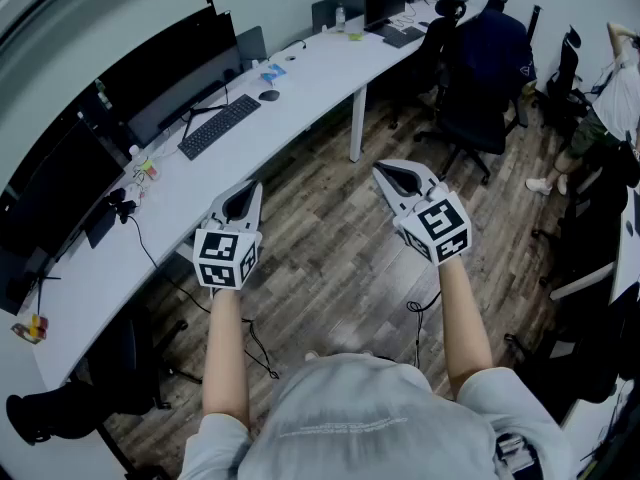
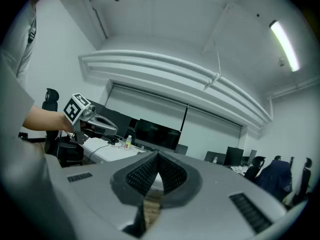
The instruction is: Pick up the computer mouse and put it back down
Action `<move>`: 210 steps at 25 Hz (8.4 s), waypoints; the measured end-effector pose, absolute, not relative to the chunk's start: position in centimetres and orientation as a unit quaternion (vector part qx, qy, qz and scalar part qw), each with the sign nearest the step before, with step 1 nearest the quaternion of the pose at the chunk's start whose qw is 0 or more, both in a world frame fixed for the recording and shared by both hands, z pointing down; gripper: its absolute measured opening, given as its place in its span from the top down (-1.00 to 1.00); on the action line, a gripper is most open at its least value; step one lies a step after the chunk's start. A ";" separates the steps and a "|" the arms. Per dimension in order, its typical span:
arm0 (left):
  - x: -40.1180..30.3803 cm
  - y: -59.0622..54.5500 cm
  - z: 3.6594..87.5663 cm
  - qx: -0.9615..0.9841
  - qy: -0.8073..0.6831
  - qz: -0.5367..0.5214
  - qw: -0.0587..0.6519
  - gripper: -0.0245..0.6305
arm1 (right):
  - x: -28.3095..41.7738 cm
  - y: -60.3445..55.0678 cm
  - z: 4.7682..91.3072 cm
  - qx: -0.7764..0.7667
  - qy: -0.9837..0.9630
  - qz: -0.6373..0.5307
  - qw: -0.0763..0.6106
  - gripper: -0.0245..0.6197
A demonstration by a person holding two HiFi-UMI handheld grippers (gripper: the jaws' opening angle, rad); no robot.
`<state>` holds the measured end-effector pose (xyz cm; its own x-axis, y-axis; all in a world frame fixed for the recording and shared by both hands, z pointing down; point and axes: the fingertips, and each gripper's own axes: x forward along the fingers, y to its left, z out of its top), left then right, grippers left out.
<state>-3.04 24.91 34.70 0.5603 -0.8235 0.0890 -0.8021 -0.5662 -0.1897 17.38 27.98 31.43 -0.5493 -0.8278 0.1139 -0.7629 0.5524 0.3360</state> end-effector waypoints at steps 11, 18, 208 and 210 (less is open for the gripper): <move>1.5 24.9 35.1 -0.878 0.464 -0.093 0.069 0.88 | 22.3 27.5 31.6 0.441 -0.888 -0.093 0.092 0.92; 3.9 25.9 35.8 -0.875 0.470 -0.099 0.063 0.88 | 25.5 27.8 33.1 0.432 -0.890 -0.091 0.112 0.92; -15.0 -40.3 52.5 -0.785 0.580 -0.182 -0.119 0.88 | 7.1 -49.5 55.7 0.299 -0.912 0.067 0.273 -0.01; -15.3 -41.2 53.2 -0.775 0.590 -0.184 -0.129 0.88 | 6.0 -50.9 57.5 0.275 -0.916 0.072 0.283 0.00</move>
<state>-15.27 -41.22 53.19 0.2359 -0.8675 0.4380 -0.9626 -0.2705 -0.0174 5.98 -50.94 57.52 -0.6892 -0.4628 0.5575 -0.5444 0.8385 0.0230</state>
